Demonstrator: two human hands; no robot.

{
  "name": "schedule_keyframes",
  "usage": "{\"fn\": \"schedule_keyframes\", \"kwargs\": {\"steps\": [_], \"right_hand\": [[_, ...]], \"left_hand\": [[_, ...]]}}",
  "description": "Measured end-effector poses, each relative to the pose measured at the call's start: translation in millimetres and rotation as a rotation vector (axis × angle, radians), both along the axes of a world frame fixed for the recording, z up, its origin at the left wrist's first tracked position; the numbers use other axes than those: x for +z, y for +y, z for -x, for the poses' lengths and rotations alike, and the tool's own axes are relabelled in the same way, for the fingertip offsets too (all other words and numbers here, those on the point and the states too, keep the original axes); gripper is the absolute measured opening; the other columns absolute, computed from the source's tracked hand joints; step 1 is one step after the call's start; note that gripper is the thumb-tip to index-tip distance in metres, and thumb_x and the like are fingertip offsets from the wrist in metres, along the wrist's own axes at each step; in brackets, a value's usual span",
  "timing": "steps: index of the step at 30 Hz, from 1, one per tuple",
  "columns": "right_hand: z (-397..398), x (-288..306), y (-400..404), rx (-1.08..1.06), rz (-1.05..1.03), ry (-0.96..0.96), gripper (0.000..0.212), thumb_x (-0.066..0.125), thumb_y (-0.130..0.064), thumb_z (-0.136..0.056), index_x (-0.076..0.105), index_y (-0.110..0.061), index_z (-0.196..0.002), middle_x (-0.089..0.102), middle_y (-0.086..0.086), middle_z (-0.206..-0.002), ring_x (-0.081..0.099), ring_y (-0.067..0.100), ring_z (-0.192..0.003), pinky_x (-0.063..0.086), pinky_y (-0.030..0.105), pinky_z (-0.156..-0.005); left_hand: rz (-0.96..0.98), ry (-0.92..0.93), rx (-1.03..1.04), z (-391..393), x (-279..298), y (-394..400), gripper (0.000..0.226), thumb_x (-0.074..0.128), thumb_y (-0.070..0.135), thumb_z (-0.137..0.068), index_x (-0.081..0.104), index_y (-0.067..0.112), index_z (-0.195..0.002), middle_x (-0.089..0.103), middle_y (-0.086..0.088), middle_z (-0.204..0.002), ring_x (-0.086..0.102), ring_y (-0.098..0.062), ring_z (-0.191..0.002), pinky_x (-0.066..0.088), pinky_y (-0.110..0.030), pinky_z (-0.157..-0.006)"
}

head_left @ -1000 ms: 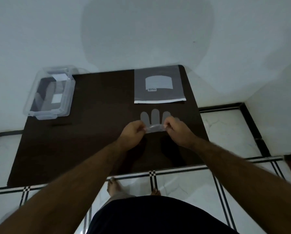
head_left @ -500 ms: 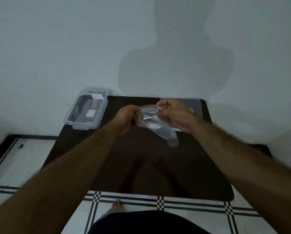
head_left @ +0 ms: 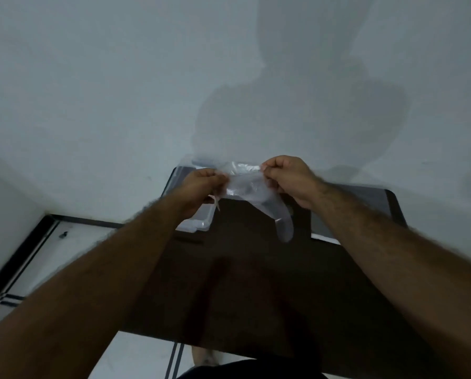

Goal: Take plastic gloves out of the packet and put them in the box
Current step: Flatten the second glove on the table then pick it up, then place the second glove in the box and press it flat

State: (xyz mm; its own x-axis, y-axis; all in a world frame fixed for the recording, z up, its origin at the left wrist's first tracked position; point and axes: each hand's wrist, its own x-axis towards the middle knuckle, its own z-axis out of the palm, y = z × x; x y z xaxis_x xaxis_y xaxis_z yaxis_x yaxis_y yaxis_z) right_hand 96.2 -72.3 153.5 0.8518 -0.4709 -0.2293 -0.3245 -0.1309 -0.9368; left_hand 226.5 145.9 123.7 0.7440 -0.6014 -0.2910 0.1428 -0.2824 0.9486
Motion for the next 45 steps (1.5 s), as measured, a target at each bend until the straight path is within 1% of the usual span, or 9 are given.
{"fn": "schedule_keyframes", "kwargs": {"steps": [5, 9, 14, 17, 22, 27, 35, 38, 45], "right_hand": [[-79.7, 3.2, 30.6, 0.068, -0.019, 0.006, 0.019, 0.083, -0.022, -0.091, 0.075, -0.013, -0.106, 0.079, 0.001, -0.090, 0.073, 0.010, -0.078, 0.058, 0.023, -0.064], [-143.6, 3.8, 48.6, 0.087, 0.055, 0.031, 0.031, 0.088, -0.007, -0.083, 0.076, -0.014, -0.111, 0.079, 0.003, -0.105, 0.077, 0.018, -0.098, 0.065, 0.034, -0.084], [-212.5, 18.4, 55.2, 0.026, 0.231, -0.068, 0.013, 0.081, -0.006, -0.089, 0.078, -0.018, -0.094, 0.077, -0.003, -0.098, 0.070, 0.010, -0.087, 0.057, 0.024, -0.073], [-239.0, 36.7, 53.8, -0.049, 0.264, -0.224, 0.011, 0.083, -0.011, -0.089, 0.078, -0.020, -0.090, 0.078, 0.010, -0.095, 0.068, 0.011, -0.079, 0.058, 0.027, -0.074], [-235.4, 59.8, 61.1, -0.005, 0.263, -0.435, 0.010, 0.081, -0.013, -0.092, 0.076, -0.011, -0.101, 0.080, 0.009, -0.103, 0.077, 0.022, -0.098, 0.062, 0.030, -0.089], [-228.5, 13.8, 66.2, 0.107, 0.307, -0.353, 0.017, 0.078, -0.006, -0.094, 0.074, 0.002, -0.109, 0.079, 0.001, -0.103, 0.077, 0.009, -0.099, 0.061, 0.025, -0.093], [-232.6, -76.6, 69.2, 0.324, 0.589, -0.210, 0.015, 0.072, -0.013, -0.098, 0.076, -0.011, -0.112, 0.076, -0.005, -0.107, 0.069, 0.004, -0.103, 0.053, 0.018, -0.096], [-228.1, -102.1, 71.9, 0.367, 0.629, -0.122, 0.014, 0.071, -0.014, -0.099, 0.077, -0.012, -0.112, 0.076, -0.004, -0.105, 0.069, 0.007, -0.098, 0.051, 0.015, -0.091], [-201.8, -161.5, 87.4, 0.588, 0.817, 0.044, 0.015, 0.068, -0.022, -0.100, 0.078, -0.018, -0.111, 0.079, 0.000, -0.109, 0.070, 0.015, -0.096, 0.051, 0.047, -0.103]], "left_hand": [[-0.029, -0.086, 0.000, -90.0, 2.4, 30.8, 0.016, 0.065, 0.014, -0.104, 0.079, 0.007, -0.104, 0.077, -0.009, -0.086, 0.066, -0.025, -0.080, 0.049, -0.038, -0.076], [-0.046, -0.157, -0.044, -158.0, 9.5, 42.1, 0.015, 0.065, 0.015, -0.105, 0.078, 0.007, -0.105, 0.077, -0.007, -0.087, 0.067, -0.021, -0.079, 0.051, -0.035, -0.072], [-0.067, -0.292, -0.079, -231.6, 28.2, 40.9, 0.010, 0.070, 0.012, -0.102, 0.079, 0.009, -0.101, 0.079, -0.004, -0.083, 0.071, -0.015, -0.073, 0.055, -0.033, -0.073], [0.066, -0.440, -0.036, -256.7, 54.7, 38.2, 0.010, 0.067, 0.003, -0.102, 0.075, -0.001, -0.104, 0.077, 0.000, -0.076, 0.072, -0.007, -0.067, 0.056, -0.021, -0.072], [0.225, -0.824, -0.087, -261.2, 84.3, 58.9, 0.020, 0.068, 0.022, -0.105, 0.078, 0.004, -0.104, 0.078, -0.006, -0.088, 0.073, -0.011, -0.083, 0.056, -0.028, -0.084], [0.129, -0.963, -0.200, -252.7, 42.0, 81.6, 0.023, 0.066, 0.024, -0.107, 0.080, 0.006, -0.105, 0.080, -0.002, -0.105, 0.076, -0.014, -0.100, 0.059, -0.032, -0.093], [-0.155, -1.103, -0.397, -259.6, -43.2, 97.9, 0.035, 0.054, 0.030, -0.106, 0.080, 0.010, -0.119, 0.080, -0.009, -0.114, 0.074, -0.029, -0.108, 0.052, -0.032, -0.094], [-0.266, -1.130, -0.507, -259.4, -70.5, 101.5, 0.049, 0.044, 0.042, -0.105, 0.079, 0.014, -0.123, 0.080, -0.010, -0.116, 0.072, -0.031, -0.115, 0.054, -0.043, -0.098], [-0.506, -1.186, -0.843, -248.9, -148.9, 107.3, 0.039, 0.052, 0.041, -0.107, 0.067, 0.030, -0.141, 0.066, 0.006, -0.147, 0.045, -0.023, -0.150, 0.022, -0.051, -0.127]]}}
